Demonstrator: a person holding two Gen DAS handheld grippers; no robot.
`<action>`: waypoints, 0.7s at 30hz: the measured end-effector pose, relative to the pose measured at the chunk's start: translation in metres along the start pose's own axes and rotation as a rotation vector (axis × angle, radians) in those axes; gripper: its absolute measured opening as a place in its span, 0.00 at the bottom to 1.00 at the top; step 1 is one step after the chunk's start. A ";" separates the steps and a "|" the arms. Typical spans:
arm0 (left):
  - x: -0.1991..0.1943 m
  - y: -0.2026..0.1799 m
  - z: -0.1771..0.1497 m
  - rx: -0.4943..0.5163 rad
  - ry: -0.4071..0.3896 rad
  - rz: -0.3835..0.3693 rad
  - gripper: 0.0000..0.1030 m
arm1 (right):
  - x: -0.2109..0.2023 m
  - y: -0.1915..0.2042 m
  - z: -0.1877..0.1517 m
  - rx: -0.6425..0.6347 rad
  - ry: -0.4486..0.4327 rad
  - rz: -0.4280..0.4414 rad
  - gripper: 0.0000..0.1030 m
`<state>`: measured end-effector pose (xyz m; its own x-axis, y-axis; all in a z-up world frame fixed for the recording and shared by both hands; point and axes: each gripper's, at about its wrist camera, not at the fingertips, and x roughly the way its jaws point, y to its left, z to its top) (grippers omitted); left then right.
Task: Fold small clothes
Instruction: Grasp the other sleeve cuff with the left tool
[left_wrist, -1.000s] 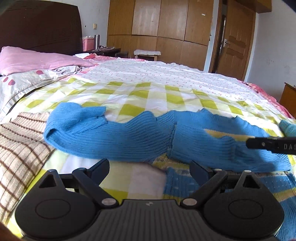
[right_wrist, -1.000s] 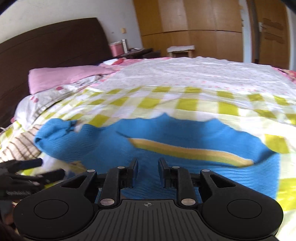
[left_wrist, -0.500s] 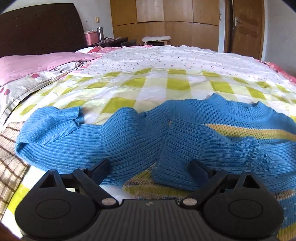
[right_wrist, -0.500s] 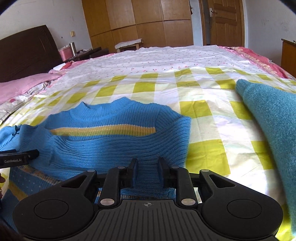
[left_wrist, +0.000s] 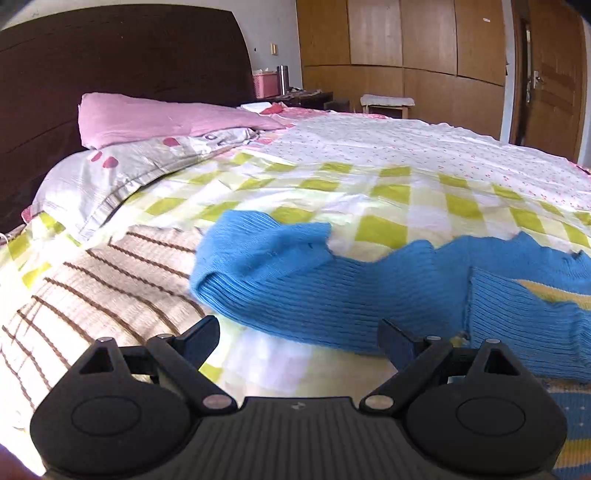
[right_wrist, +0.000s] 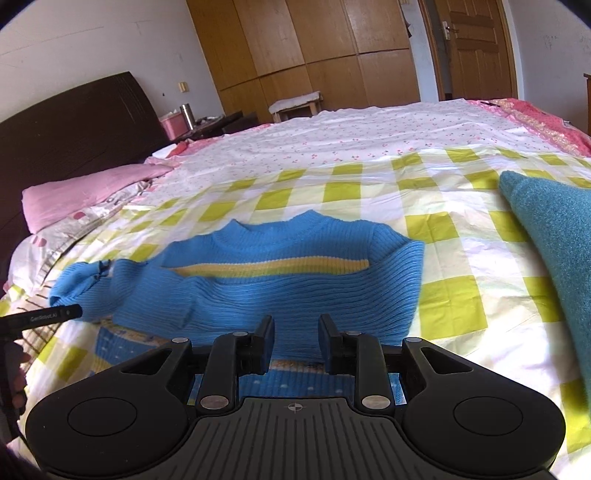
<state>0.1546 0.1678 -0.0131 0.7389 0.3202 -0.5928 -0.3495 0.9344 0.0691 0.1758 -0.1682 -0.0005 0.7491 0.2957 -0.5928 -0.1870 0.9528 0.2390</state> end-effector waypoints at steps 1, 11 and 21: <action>0.002 0.003 0.003 0.025 -0.021 0.014 0.94 | -0.003 0.003 -0.002 -0.007 0.002 0.011 0.26; 0.041 -0.015 0.010 0.373 -0.111 0.050 0.68 | 0.011 0.014 -0.017 -0.017 0.052 0.065 0.26; 0.049 -0.030 0.000 0.554 -0.181 0.074 0.56 | 0.020 0.012 -0.021 -0.006 0.087 0.098 0.26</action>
<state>0.2011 0.1553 -0.0442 0.8279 0.3638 -0.4270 -0.0866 0.8349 0.5435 0.1750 -0.1491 -0.0255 0.6693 0.3921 -0.6311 -0.2607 0.9193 0.2948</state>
